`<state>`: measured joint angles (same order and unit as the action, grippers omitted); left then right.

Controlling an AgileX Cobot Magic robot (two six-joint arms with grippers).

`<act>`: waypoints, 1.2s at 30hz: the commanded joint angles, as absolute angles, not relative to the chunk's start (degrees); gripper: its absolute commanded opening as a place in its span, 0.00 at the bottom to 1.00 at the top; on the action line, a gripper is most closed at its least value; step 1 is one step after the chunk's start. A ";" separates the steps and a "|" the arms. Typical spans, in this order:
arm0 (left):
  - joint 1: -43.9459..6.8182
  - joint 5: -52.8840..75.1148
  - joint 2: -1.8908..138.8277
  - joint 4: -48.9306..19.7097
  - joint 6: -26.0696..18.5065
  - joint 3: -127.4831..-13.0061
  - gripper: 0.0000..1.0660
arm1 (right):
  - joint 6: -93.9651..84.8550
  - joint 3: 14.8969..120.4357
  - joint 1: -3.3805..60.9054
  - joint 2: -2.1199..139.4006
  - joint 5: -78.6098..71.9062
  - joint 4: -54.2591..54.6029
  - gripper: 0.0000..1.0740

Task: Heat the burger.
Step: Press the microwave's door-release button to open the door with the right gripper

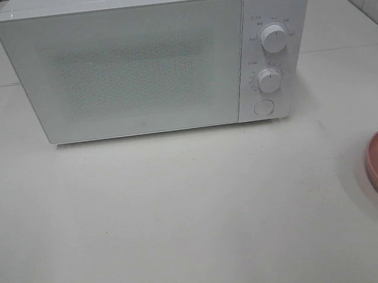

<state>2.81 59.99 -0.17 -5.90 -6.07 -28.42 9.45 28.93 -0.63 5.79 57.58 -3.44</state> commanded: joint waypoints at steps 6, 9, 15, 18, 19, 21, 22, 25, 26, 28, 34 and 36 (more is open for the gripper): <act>3.04 59.30 -1.66 -6.13 -5.61 -28.42 0.95 | 9.57 28.82 -0.57 5.33 57.41 -3.67 0.67; 3.04 59.30 -1.66 -6.13 -5.61 -28.42 0.95 | 9.57 28.82 -0.57 5.33 57.41 -3.67 0.67; 3.04 59.30 -1.66 -6.13 -5.61 -28.42 0.95 | 9.57 28.82 -0.57 5.33 57.41 -3.67 0.67; 3.04 59.30 -1.66 -6.13 -5.61 -28.42 0.95 | 9.57 28.82 -0.57 5.33 57.41 -3.67 0.67; 3.04 59.30 -1.66 -6.13 -5.61 -28.42 0.95 | 9.57 28.82 -0.57 5.33 57.41 -3.67 0.67; 3.04 59.30 -1.66 -6.13 -5.61 -28.42 0.95 | 9.57 28.82 -0.57 5.33 57.41 -3.67 0.67; 3.04 59.30 -1.66 -6.13 -5.61 -28.42 0.95 | 9.57 28.82 -0.57 5.33 57.41 -3.67 0.67; 3.04 59.30 -1.66 -6.13 -5.61 -28.42 0.95 | 9.57 28.82 -0.57 5.33 57.41 -3.67 0.67; 3.04 59.30 -1.66 -6.13 -5.61 -28.42 0.95 | 9.57 28.82 -0.57 5.33 57.41 -3.67 0.67; 3.04 59.30 -1.66 -6.13 -5.61 -28.42 0.95 | 9.57 28.82 -0.57 5.33 57.41 -3.67 0.67; 3.04 59.30 -1.66 -6.13 -5.61 -28.42 0.95 | 9.57 28.82 -0.57 5.33 57.35 -3.67 0.67; 3.04 59.30 -1.66 -6.13 -5.61 -28.42 0.95 | 9.68 28.82 -0.57 5.33 57.35 -3.67 0.67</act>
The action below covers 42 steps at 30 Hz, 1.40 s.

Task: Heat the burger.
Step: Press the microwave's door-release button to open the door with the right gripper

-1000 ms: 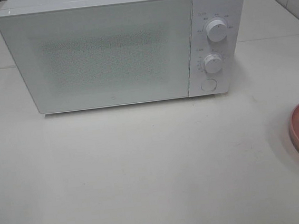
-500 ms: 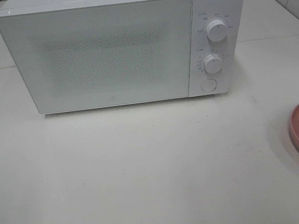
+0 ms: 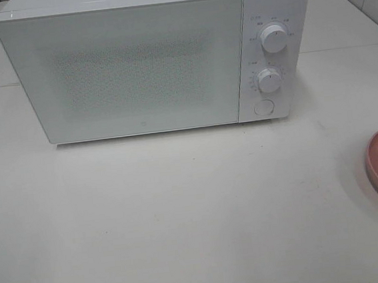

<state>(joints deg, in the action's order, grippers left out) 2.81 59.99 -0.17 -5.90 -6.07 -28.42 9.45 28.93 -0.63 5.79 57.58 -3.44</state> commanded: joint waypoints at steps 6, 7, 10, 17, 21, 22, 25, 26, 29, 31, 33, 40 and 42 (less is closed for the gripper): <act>3.04 59.30 -1.66 -6.13 -5.61 -28.42 0.95 | 10.20 28.82 -0.57 5.33 57.35 -3.44 0.67; 3.04 59.30 -1.66 -6.13 -5.61 -28.42 0.95 | 10.20 28.82 -0.57 5.33 57.35 -3.32 0.67; 3.04 59.30 -1.66 -6.13 -5.61 -28.42 0.95 | 10.37 28.99 -0.57 5.33 58.10 -2.75 0.67; 3.04 59.30 -1.66 -6.13 -5.61 -28.42 0.95 | 10.37 31.80 -0.57 8.65 57.47 -1.83 0.71; 3.04 59.30 -1.66 -6.13 -5.61 -28.42 0.95 | 10.37 33.75 -0.57 14.38 54.26 -1.95 0.71; 3.04 59.30 -1.66 -6.13 -5.61 -28.42 0.95 | 10.37 33.75 -0.57 15.53 53.23 -1.95 0.71; 3.04 59.30 -1.66 -6.13 -5.61 -28.42 0.95 | 10.37 33.75 -0.57 18.45 50.02 -1.95 0.71; 3.04 59.30 -1.66 -6.13 -5.61 -28.42 0.95 | 10.37 33.75 -0.57 18.45 50.02 -1.95 0.71; 3.04 59.30 -1.66 -6.13 -5.61 -28.42 0.95 | 10.37 33.75 -0.57 21.03 46.70 -1.95 0.71; 3.04 59.30 -1.66 -6.13 -5.61 -28.42 0.95 | 10.37 33.63 -0.57 24.06 41.48 -1.95 0.71; 3.04 59.30 -1.66 -6.13 -5.61 -28.42 0.95 | 10.37 33.40 -0.57 24.75 39.94 -1.95 0.71; 3.04 59.30 -1.66 -6.13 -5.61 -28.42 0.95 | 10.77 32.83 -0.57 29.85 30.77 -1.95 0.71; 3.04 59.30 -1.66 -6.13 -5.61 -28.42 0.95 | 10.77 32.83 -0.57 30.60 30.02 -1.95 0.71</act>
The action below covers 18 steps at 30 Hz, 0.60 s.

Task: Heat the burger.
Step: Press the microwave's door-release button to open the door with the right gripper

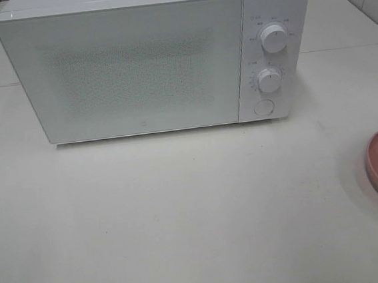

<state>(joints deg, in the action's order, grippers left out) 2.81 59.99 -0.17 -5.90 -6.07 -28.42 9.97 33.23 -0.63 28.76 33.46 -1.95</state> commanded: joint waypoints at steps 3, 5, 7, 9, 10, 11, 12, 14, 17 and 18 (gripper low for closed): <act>3.04 59.30 -1.66 -6.13 -5.61 -28.42 0.95 | 10.77 32.83 -0.57 35.52 27.16 -1.95 0.71; 3.04 59.30 -1.66 -6.13 -5.61 -28.42 0.95 | 10.77 32.83 -0.57 36.55 26.47 -1.95 0.71; 3.04 59.30 -1.66 -6.13 -5.61 -28.42 0.95 | 10.89 32.83 -0.57 38.45 24.98 -1.72 0.71; 3.04 59.30 -1.66 -6.13 -5.61 -28.42 0.95 | 10.89 32.83 -0.57 40.22 23.95 -1.72 0.71; 3.04 59.30 -1.66 -6.13 -5.61 -28.42 0.95 | 10.83 32.83 -0.57 41.14 23.61 -1.72 0.71; 3.04 59.30 -1.66 -6.13 -5.61 -28.42 0.95 | 10.77 32.83 -0.57 42.91 22.86 -1.83 0.71; 3.04 59.30 -1.66 -6.13 -5.61 -28.42 0.95 | 10.77 32.83 -0.57 42.91 22.86 -1.83 0.71; 3.04 59.30 -1.66 -6.13 -5.61 -28.42 0.95 | 10.77 32.83 -0.57 44.40 22.17 -1.83 0.71; 3.04 59.30 -1.66 -6.13 -5.61 -28.42 0.95 | 10.77 32.83 -0.57 46.93 18.85 -2.23 0.71; 3.04 59.30 -1.66 -6.13 -5.61 -28.42 0.95 | 10.77 32.83 -0.57 47.56 17.88 -2.35 0.71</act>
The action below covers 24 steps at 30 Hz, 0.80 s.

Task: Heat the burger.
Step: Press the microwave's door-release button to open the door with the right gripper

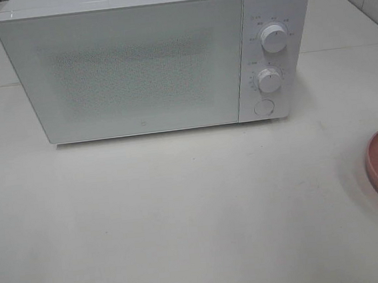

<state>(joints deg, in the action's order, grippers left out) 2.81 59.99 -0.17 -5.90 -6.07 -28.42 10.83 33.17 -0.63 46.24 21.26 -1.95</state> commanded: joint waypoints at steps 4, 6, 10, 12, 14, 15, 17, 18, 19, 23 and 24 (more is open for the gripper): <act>3.04 59.30 -1.66 -6.13 -5.61 -28.42 0.95 | 10.77 31.46 -0.57 49.16 11.92 -2.41 0.71; 3.04 59.30 -1.66 -6.13 -5.61 -28.42 0.95 | 10.77 29.22 -0.57 51.11 4.47 -3.78 0.71; 3.04 59.30 -1.66 -6.13 -5.61 -28.42 0.95 | 10.54 27.22 -0.57 53.34 -2.18 -3.95 0.71; 3.04 59.30 -1.66 -6.13 -5.61 -28.42 0.95 | 10.37 25.44 -0.57 55.86 -8.48 -4.07 0.71; 3.04 59.30 -1.66 -6.13 -5.61 -28.42 0.95 | 10.37 24.92 -0.57 56.55 -10.89 -4.41 0.71; 3.04 59.30 -1.66 -6.13 -5.61 -28.42 0.95 | 10.37 23.72 -0.57 57.98 -15.58 -5.67 0.71; 3.04 59.30 -1.66 -6.13 -5.61 -28.42 0.95 | 10.37 23.09 -0.57 58.79 -18.28 -6.19 0.71; 3.04 59.30 -1.66 -6.13 -5.61 -28.42 0.95 | 10.37 22.23 -0.57 60.28 -21.89 -6.47 0.71; 3.04 59.30 -1.66 -6.13 -5.61 -28.42 0.95 | 10.37 22.23 -0.57 60.28 -21.89 -6.47 0.71; 3.04 59.30 -1.66 -6.13 -5.61 -28.42 0.95 | 10.37 21.77 -0.57 62.28 -23.55 -6.36 0.71; 3.04 59.30 -1.66 -6.13 -5.61 -28.42 0.95 | 10.26 21.77 -0.57 63.54 -24.35 -6.36 0.71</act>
